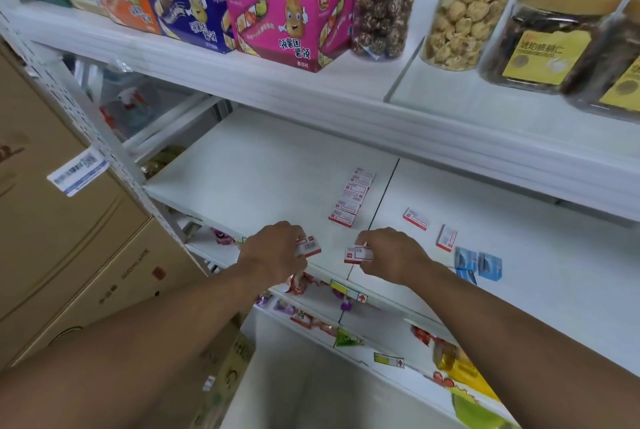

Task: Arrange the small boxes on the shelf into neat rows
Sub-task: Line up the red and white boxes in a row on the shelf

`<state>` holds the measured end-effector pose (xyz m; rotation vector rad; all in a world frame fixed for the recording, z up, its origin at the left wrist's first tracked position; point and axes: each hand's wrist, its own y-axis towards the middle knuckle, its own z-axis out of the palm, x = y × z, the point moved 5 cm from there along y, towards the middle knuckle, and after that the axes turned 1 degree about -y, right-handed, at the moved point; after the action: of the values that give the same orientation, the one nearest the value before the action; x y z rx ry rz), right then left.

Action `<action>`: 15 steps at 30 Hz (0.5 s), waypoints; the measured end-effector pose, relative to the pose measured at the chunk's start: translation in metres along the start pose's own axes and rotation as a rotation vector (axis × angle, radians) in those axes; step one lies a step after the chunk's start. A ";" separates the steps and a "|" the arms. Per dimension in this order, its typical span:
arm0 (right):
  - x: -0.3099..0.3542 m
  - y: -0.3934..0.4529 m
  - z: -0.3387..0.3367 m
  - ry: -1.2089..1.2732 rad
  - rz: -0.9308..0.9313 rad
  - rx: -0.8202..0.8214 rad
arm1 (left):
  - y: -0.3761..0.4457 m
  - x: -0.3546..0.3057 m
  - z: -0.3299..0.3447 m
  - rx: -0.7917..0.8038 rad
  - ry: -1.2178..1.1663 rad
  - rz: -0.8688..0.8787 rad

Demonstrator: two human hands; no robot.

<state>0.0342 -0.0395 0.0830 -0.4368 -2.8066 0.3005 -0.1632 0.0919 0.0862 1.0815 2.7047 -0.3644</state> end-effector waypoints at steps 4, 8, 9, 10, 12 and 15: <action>0.003 0.011 -0.002 0.011 0.051 -0.001 | 0.024 0.008 -0.001 0.019 0.029 0.037; 0.005 0.014 0.004 0.015 0.119 0.011 | 0.041 0.017 0.002 0.041 0.016 0.107; 0.005 0.015 0.006 0.016 0.137 0.011 | 0.046 0.019 0.002 0.039 0.014 0.129; 0.005 0.015 0.008 0.023 0.158 0.009 | 0.050 0.021 0.002 0.035 0.016 0.149; 0.004 0.013 0.014 0.049 0.201 0.001 | 0.058 0.023 0.003 0.037 0.025 0.177; 0.004 0.007 0.025 0.084 0.256 0.003 | 0.064 0.025 0.011 0.081 0.037 0.200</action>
<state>0.0249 -0.0362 0.0584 -0.7913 -2.6684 0.3307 -0.1351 0.1494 0.0595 1.3803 2.6015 -0.4265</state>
